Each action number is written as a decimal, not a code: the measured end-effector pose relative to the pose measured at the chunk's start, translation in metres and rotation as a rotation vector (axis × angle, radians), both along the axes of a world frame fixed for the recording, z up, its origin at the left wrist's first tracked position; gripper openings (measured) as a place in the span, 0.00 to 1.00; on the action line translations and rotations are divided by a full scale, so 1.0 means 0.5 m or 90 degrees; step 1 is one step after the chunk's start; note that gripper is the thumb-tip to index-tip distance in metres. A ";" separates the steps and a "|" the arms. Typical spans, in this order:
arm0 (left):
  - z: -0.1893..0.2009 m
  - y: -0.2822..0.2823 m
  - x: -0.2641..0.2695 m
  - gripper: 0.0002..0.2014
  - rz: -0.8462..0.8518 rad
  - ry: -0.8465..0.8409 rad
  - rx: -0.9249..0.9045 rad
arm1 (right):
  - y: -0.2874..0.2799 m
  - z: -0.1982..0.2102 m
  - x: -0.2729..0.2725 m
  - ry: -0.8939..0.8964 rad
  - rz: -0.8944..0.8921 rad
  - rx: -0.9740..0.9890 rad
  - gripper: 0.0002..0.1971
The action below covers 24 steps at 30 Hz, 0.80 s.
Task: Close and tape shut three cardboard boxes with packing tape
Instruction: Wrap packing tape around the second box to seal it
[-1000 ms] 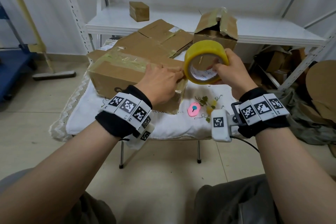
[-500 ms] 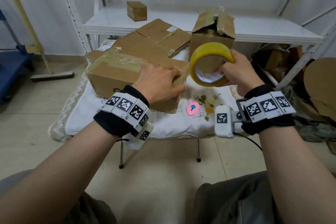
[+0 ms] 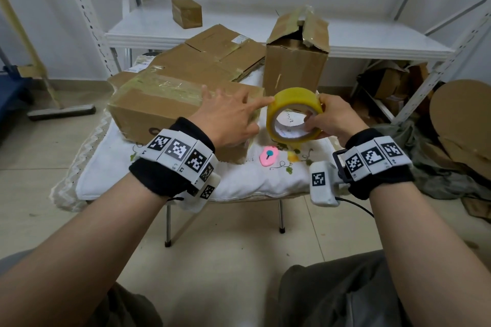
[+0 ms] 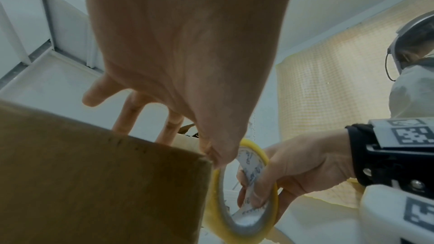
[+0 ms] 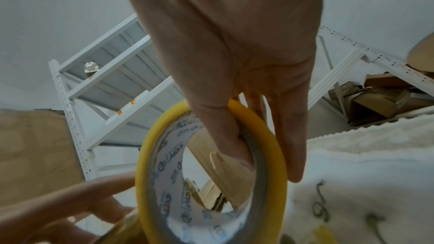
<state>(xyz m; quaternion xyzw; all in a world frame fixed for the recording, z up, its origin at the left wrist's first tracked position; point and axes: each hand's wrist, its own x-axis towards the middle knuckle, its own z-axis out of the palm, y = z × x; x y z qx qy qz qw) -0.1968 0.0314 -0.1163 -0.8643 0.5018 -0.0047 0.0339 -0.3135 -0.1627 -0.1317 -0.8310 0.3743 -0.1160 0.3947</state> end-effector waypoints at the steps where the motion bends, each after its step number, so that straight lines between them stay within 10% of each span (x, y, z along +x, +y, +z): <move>1: -0.001 -0.002 -0.002 0.29 0.002 -0.005 0.007 | 0.000 -0.002 0.001 0.007 0.003 -0.005 0.16; 12: -0.008 -0.004 -0.005 0.27 -0.003 -0.035 0.041 | 0.031 0.019 0.020 -0.005 0.077 -0.117 0.29; 24: -0.007 0.000 0.000 0.27 -0.016 -0.026 0.037 | 0.101 0.063 -0.010 0.043 0.380 0.043 0.07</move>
